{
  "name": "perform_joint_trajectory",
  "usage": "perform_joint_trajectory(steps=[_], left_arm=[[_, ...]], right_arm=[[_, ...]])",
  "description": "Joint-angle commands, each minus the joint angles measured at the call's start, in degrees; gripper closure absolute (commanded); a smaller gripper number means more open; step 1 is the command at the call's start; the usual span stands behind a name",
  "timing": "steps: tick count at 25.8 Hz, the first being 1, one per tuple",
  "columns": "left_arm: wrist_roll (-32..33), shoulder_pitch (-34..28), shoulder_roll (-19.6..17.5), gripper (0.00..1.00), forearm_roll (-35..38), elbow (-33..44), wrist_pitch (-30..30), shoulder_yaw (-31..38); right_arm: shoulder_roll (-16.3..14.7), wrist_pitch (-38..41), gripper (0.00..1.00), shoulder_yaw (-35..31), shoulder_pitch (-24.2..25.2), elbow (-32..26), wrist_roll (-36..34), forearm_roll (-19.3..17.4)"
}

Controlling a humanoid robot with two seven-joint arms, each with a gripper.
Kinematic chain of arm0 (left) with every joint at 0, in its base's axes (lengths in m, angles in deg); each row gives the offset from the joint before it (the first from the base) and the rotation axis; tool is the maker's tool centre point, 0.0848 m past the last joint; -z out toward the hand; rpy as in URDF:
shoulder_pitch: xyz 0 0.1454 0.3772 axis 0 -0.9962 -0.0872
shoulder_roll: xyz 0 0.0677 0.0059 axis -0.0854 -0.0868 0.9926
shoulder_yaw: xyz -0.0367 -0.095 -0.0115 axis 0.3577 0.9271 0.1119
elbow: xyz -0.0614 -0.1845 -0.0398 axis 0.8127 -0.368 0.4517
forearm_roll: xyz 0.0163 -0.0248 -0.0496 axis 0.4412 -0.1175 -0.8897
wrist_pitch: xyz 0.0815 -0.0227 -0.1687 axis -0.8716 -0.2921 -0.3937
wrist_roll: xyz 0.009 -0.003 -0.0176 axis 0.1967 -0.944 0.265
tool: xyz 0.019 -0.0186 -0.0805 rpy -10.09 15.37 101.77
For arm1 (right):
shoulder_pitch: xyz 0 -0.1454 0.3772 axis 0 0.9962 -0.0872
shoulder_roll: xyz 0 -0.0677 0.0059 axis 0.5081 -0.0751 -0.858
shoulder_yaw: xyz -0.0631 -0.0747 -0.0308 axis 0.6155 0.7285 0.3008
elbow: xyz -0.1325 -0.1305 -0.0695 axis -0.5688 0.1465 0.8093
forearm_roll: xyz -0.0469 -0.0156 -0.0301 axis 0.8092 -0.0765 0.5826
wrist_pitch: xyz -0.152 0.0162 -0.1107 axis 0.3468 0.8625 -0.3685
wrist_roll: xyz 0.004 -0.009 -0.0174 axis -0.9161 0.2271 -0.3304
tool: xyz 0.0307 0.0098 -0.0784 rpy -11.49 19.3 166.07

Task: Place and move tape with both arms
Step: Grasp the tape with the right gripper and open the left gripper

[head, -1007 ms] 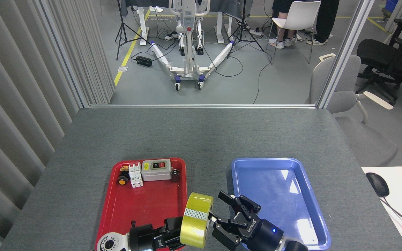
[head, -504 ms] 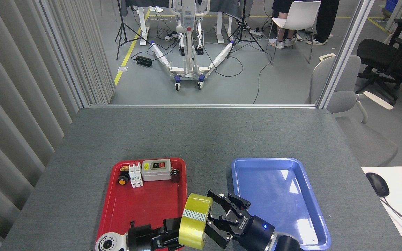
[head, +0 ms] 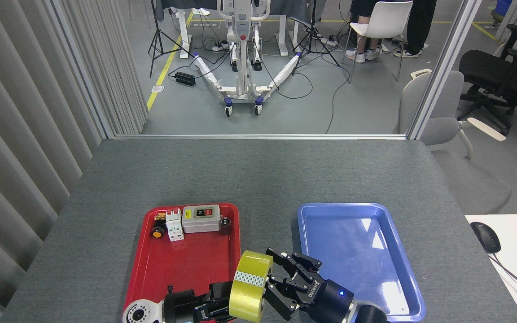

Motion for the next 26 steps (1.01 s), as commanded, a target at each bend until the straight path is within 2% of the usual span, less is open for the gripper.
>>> perform_joint_trajectory(steps=[1,10,15,20,24,25,26], left_arm=[[-0.1,0.1,0.0,1.0,0.0,-0.2,0.0,0.2],[-0.1,0.3,0.1,1.0,0.0,-0.3,-0.1,0.3],[-0.1,0.4,0.0,1.0,0.0,-0.4,-0.1,0.5],[-0.2,0.4,0.0,1.0,0.0,-0.4,-0.3,0.8],[-0.3,0.3,0.0,1.0,0.0,-1.4,-2.9,1.4],[-0.2,0.3,-0.1,0.81,0.0,-1.5,-3.6,1.4],[0.0,0.3,-0.1,0.13,0.0,-1.6,-4.3,1.5]], right_arm=[[-0.2,0.1,0.45,0.2,0.1,0.0,0.0,0.0],[-0.4,0.1,0.57,0.4,0.5,0.0,0.0,0.0],[-0.4,0.1,0.68,0.4,0.5,0.0,0.0,0.0],[-0.4,0.1,0.72,0.4,0.5,0.0,0.0,0.0],[-0.3,0.1,0.73,0.6,0.5,0.0,0.0,0.0],[-0.3,0.1,0.73,0.7,0.4,0.1,0.0,0.0],[-0.3,0.1,0.73,0.7,0.4,0.1,0.0,0.0]])
